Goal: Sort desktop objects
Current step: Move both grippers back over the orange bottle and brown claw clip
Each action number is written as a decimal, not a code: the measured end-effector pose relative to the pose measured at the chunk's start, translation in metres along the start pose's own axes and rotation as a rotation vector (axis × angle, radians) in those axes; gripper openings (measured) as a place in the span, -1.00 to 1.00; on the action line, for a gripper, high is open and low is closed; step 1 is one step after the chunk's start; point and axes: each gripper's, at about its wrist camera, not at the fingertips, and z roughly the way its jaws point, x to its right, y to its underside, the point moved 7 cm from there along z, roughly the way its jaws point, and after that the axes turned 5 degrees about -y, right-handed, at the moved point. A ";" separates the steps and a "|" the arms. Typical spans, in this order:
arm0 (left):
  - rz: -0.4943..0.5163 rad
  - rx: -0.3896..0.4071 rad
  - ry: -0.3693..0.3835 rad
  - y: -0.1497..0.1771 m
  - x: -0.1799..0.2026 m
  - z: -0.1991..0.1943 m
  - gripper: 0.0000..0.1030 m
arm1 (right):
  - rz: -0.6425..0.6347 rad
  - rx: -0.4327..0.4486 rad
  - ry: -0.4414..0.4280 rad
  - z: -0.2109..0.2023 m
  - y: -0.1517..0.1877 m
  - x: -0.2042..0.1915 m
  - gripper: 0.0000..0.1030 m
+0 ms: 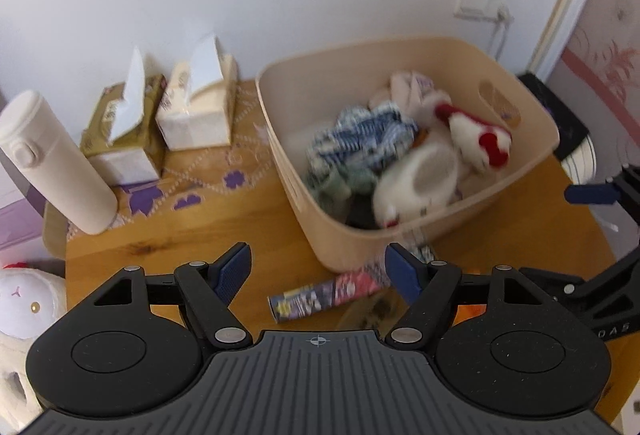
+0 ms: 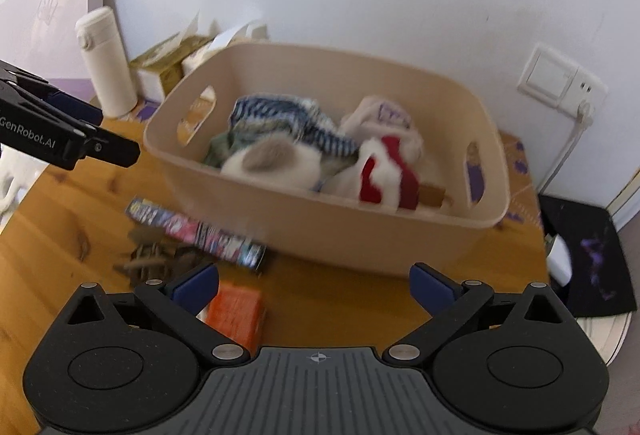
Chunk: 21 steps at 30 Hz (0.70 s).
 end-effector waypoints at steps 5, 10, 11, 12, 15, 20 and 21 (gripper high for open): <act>0.046 -0.051 0.037 0.024 0.009 0.011 0.46 | 0.012 -0.048 -0.039 0.011 0.023 -0.009 1.00; 0.124 -0.100 0.072 0.044 0.022 0.021 0.46 | 0.018 -0.094 -0.056 0.024 0.036 -0.015 1.00; 0.142 -0.107 0.079 0.047 0.024 0.023 0.46 | 0.020 -0.103 -0.060 0.026 0.038 -0.015 1.00; 0.155 -0.112 0.084 0.049 0.026 0.025 0.46 | 0.021 -0.113 -0.064 0.030 0.040 -0.016 1.00; 0.186 -0.128 0.086 0.055 0.031 0.032 0.46 | 0.028 -0.147 -0.066 0.039 0.048 -0.017 1.00; 0.190 -0.172 0.089 0.063 0.033 0.048 0.46 | 0.027 -0.165 -0.079 0.046 0.053 -0.024 1.00; 0.191 -0.178 0.086 0.064 0.034 0.051 0.46 | 0.030 -0.168 -0.080 0.048 0.054 -0.026 1.00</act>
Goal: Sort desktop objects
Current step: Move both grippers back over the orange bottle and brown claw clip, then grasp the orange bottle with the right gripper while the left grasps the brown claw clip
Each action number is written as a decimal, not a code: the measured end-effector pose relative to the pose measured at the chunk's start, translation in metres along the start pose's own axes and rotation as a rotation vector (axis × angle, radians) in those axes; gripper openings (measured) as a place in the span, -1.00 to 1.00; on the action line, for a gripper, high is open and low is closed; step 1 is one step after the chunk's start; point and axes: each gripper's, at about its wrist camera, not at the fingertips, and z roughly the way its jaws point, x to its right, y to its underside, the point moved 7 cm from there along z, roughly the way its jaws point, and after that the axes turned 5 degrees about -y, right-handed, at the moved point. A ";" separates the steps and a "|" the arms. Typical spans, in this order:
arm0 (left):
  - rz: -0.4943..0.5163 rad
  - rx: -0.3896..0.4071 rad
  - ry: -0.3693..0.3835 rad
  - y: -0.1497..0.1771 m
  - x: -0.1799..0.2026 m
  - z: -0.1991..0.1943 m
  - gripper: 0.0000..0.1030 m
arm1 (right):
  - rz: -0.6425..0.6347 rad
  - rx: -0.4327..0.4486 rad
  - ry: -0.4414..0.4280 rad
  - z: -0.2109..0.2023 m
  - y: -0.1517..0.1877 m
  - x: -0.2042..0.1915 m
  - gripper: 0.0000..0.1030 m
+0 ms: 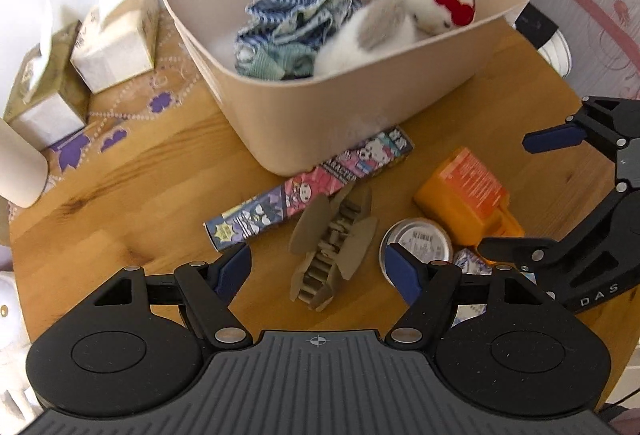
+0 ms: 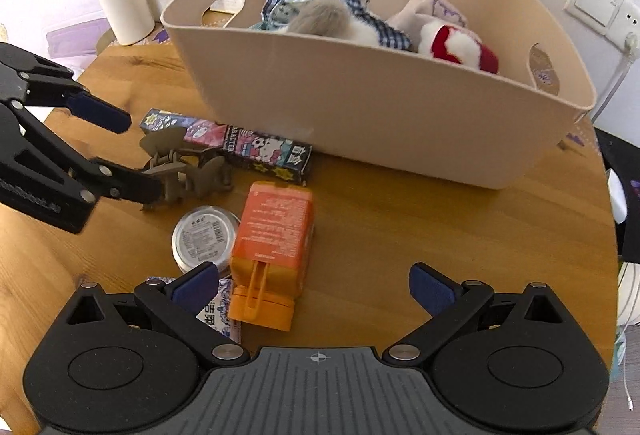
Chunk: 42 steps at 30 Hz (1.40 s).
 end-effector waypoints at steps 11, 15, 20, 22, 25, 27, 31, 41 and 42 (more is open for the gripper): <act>-0.021 -0.034 0.024 0.000 0.009 0.023 0.46 | 0.022 -0.031 0.023 0.018 0.001 0.003 0.98; -0.043 -0.028 0.047 -0.003 0.011 0.027 0.46 | 0.025 -0.039 0.017 0.025 0.000 0.004 0.94; -0.084 -0.023 0.079 -0.006 0.011 0.031 0.38 | 0.019 -0.035 0.014 0.029 -0.003 0.006 0.75; -0.104 -0.021 0.101 -0.008 0.010 0.032 0.23 | 0.010 -0.050 0.018 0.031 -0.003 0.007 0.59; -0.123 -0.012 0.127 -0.010 0.009 0.031 0.02 | 0.013 -0.051 0.010 0.033 -0.002 0.009 0.35; -0.127 -0.010 0.131 -0.011 0.009 0.032 0.02 | 0.001 -0.040 0.013 0.031 -0.002 0.009 -0.04; -0.110 0.007 0.113 -0.010 0.011 0.030 0.01 | -0.021 -0.040 0.020 0.029 -0.004 0.009 -0.29; -0.138 0.020 0.084 -0.001 0.005 0.024 0.01 | -0.017 -0.052 -0.004 0.020 0.010 0.006 -0.29; -0.141 0.020 0.080 0.001 0.004 0.023 0.01 | -0.018 -0.050 -0.005 0.018 0.012 0.006 -0.29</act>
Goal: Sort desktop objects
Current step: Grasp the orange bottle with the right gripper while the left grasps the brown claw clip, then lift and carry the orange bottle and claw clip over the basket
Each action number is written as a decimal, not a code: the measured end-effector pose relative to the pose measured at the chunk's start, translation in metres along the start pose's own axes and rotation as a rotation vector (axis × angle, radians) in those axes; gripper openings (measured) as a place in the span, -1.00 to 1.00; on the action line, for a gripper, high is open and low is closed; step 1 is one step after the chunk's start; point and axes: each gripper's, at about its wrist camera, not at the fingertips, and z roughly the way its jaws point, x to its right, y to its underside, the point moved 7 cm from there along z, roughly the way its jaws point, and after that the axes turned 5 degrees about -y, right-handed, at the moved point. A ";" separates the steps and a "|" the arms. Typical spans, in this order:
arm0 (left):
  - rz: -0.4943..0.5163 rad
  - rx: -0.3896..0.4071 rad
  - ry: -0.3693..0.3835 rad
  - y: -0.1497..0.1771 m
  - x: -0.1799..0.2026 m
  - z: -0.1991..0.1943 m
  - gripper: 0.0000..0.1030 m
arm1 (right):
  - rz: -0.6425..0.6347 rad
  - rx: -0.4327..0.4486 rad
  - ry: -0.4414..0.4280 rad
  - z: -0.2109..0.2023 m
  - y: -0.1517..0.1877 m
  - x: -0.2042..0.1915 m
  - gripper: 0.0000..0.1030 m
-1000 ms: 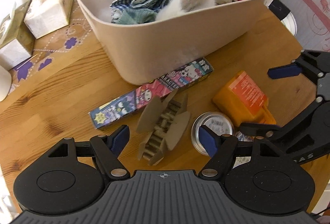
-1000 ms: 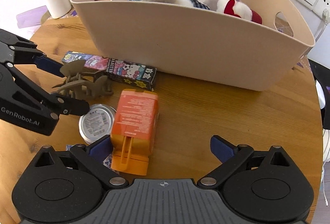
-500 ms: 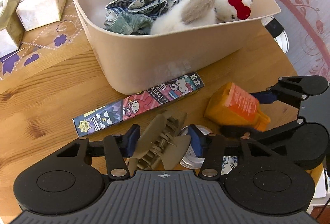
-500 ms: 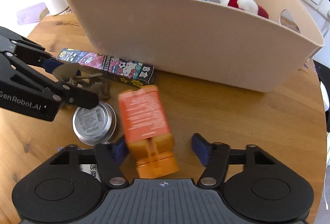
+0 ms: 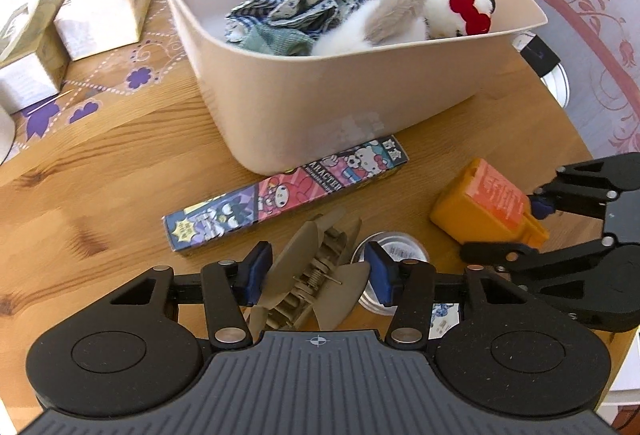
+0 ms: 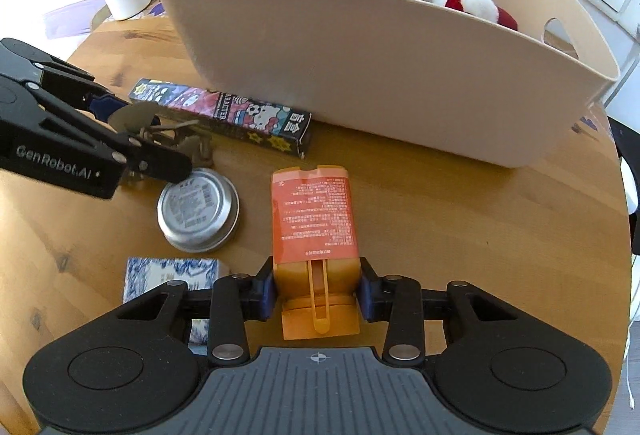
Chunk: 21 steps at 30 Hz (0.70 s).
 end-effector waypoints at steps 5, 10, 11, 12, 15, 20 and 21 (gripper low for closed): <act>-0.015 0.008 -0.014 0.005 -0.003 -0.008 0.01 | -0.004 0.016 0.011 -0.013 0.007 0.001 -0.30; -0.023 0.030 -0.021 0.006 -0.001 -0.018 0.01 | 0.008 0.039 0.023 -0.022 0.008 0.001 -0.30; -0.026 0.035 -0.022 0.006 0.000 -0.021 0.01 | 0.009 0.043 0.025 -0.025 0.010 0.003 -0.30; -0.026 0.040 -0.023 0.007 0.001 -0.024 0.01 | 0.011 0.047 0.026 -0.028 0.011 0.004 -0.30; -0.018 0.058 -0.033 0.007 0.004 -0.032 0.01 | 0.016 0.053 0.024 -0.035 0.017 0.006 -0.30; -0.009 0.084 -0.054 0.007 0.004 -0.044 0.01 | 0.022 0.068 0.020 -0.048 0.028 0.011 -0.30; -0.010 0.090 -0.056 0.008 0.004 -0.048 0.01 | 0.022 0.070 0.020 -0.050 0.030 0.012 -0.30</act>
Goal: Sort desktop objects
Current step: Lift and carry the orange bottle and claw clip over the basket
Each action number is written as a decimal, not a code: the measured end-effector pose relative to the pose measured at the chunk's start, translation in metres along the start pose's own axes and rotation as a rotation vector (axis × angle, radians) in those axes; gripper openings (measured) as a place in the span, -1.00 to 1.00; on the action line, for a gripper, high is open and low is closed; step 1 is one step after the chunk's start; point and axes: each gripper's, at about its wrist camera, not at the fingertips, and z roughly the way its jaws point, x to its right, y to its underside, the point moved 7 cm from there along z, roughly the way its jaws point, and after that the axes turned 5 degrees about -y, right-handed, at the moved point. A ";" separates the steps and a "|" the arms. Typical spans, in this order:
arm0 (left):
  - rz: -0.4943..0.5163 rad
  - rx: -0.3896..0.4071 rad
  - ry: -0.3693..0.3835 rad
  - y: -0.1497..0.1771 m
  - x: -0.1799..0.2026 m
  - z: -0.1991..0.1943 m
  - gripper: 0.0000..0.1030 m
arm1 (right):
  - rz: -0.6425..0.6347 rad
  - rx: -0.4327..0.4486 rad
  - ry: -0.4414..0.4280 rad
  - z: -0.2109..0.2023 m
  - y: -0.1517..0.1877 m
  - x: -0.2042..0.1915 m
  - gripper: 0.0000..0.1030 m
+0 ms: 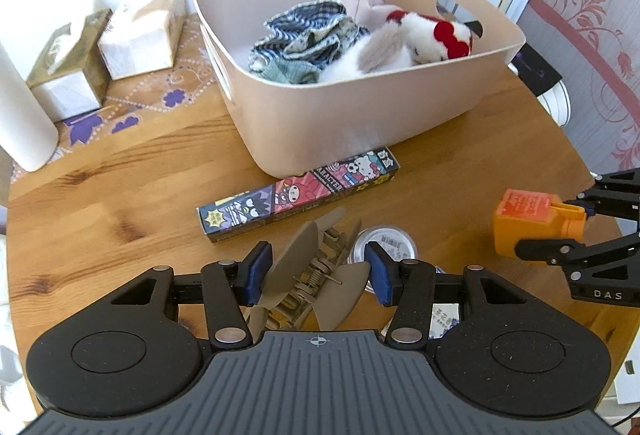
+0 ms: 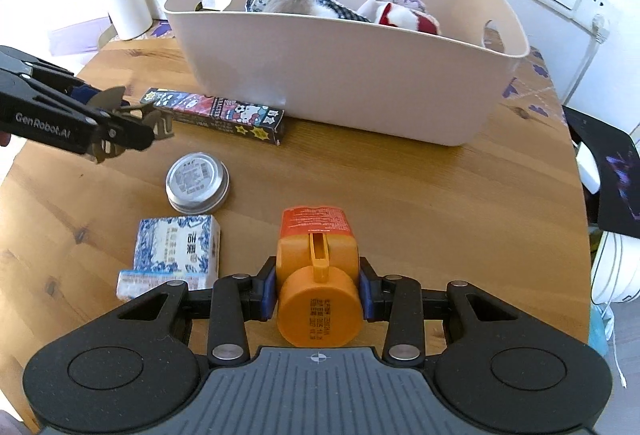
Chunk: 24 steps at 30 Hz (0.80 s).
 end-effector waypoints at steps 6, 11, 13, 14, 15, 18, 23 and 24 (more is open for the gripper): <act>-0.002 0.020 -0.017 0.001 0.000 -0.014 0.01 | 0.004 0.029 0.002 -0.016 0.001 0.005 -0.30; -0.023 0.044 -0.023 0.001 -0.001 -0.030 0.01 | 0.002 0.067 -0.005 -0.034 -0.003 0.010 -0.30; -0.031 0.056 -0.027 0.000 -0.002 -0.036 0.01 | -0.008 0.081 -0.003 -0.044 -0.006 0.013 -0.30; -0.034 0.061 -0.029 -0.001 -0.002 -0.040 0.01 | -0.015 0.089 0.000 -0.048 -0.007 0.013 -0.30; -0.032 0.071 -0.032 -0.002 -0.002 -0.044 0.01 | -0.023 0.099 -0.002 -0.053 -0.009 0.013 -0.30; -0.011 0.101 -0.044 -0.007 -0.002 -0.055 0.01 | -0.041 0.130 -0.010 -0.069 -0.016 0.014 -0.30; 0.004 0.148 -0.053 -0.022 0.000 -0.071 0.01 | -0.072 0.181 -0.016 -0.091 -0.032 0.015 -0.30; 0.007 0.158 -0.056 -0.026 0.000 -0.074 0.01 | -0.077 0.190 -0.015 -0.095 -0.036 0.016 -0.30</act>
